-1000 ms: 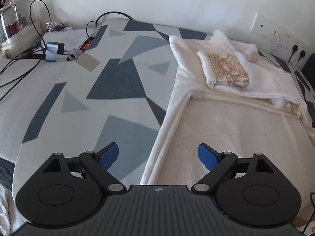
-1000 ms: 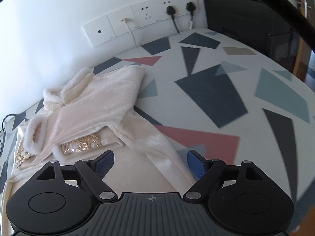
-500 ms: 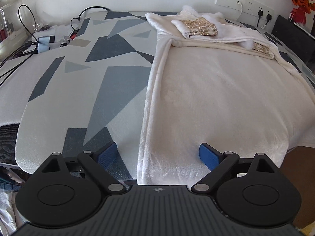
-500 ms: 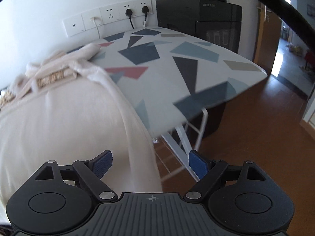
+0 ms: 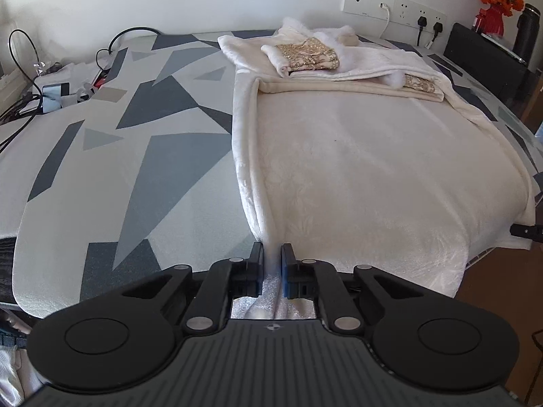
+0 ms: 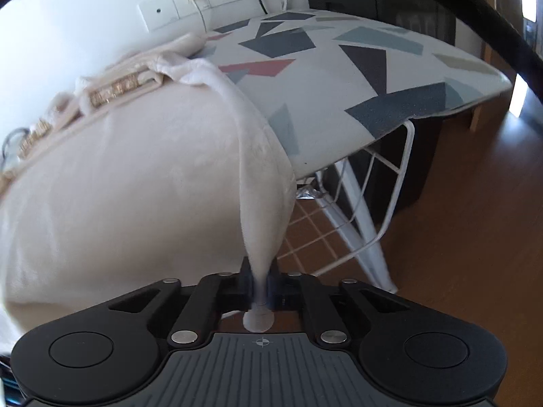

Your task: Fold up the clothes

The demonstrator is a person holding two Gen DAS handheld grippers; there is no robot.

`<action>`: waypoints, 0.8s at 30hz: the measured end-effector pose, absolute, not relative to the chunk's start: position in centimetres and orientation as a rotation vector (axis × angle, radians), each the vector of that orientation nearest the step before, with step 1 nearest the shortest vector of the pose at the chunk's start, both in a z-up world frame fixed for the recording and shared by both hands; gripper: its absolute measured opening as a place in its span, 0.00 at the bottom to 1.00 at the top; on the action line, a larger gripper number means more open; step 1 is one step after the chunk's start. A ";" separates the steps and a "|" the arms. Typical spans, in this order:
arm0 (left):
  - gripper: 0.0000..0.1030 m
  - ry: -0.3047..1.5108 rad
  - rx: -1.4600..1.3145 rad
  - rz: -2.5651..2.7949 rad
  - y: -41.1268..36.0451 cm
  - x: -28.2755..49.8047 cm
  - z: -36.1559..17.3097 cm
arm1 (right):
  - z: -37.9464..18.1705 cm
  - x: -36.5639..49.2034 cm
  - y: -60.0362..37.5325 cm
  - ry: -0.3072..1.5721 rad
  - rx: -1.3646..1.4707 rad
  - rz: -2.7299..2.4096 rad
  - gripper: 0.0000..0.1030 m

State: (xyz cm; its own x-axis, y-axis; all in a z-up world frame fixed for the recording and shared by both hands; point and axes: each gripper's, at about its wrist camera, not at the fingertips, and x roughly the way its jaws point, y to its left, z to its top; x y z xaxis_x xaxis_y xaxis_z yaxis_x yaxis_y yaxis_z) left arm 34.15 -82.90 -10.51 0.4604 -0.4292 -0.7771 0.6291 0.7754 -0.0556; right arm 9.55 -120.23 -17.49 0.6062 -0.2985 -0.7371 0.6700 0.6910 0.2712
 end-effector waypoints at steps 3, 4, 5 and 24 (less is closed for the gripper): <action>0.09 0.845 0.215 -0.655 -81.9 33.6 -9.5 | -15.3 7.8 -119.9 0.642 0.605 -0.583 0.06; 0.08 0.846 0.187 -0.657 -81.3 33.4 -9.1 | -14.4 6.9 -119.9 0.617 0.623 -0.575 0.06; 0.07 0.847 0.164 -0.657 -80.8 33.2 -8.7 | -13.5 5.9 -119.9 0.591 0.642 -0.568 0.06; 0.07 0.902 -0.245 -0.639 -76.3 34.4 -2.4 | -1.6 4.5 -121.2 0.361 0.774 -0.411 0.05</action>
State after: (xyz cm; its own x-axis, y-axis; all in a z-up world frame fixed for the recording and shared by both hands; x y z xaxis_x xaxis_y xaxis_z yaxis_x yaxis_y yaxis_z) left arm 34.36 -76.30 -2.44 0.4512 -0.6103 -0.6512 0.4121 0.7897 -0.4545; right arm 4.52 -121.16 -1.63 0.8615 -0.2225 -0.4564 0.4814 0.6438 0.5948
